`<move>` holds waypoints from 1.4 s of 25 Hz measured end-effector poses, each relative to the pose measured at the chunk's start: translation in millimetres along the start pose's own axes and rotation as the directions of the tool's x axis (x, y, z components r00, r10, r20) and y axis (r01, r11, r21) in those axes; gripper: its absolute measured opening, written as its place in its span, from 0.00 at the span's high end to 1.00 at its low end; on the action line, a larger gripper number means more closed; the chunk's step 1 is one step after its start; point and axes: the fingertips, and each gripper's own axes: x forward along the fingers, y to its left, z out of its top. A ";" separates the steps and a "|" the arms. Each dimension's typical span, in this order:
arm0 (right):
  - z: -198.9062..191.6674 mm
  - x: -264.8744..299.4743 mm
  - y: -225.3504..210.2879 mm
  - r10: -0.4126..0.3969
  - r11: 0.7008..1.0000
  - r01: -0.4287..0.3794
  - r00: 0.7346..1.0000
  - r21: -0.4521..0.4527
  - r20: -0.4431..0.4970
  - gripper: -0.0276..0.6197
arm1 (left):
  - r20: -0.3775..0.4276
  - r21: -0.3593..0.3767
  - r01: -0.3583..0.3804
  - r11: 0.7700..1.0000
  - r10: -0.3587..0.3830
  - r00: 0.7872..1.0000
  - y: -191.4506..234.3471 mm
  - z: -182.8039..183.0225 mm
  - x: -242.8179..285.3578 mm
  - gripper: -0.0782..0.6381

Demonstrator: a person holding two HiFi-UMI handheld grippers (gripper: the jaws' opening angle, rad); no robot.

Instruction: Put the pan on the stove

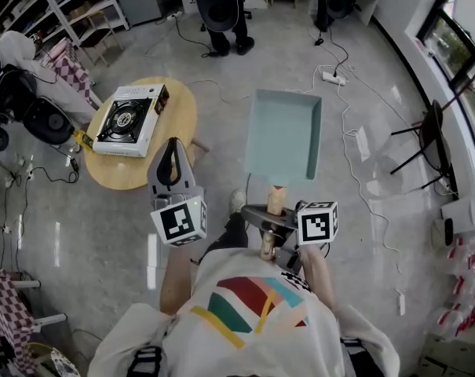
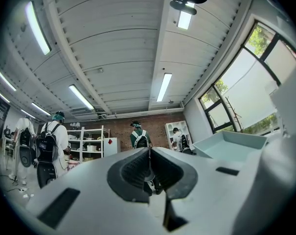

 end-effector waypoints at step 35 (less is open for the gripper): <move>291.9 157.2 -153.2 0.038 0.997 -0.032 0.996 0.065 -0.087 0.96 | -0.106 0.008 -0.057 0.998 0.058 0.993 82.9 -114.6 323.6 0.88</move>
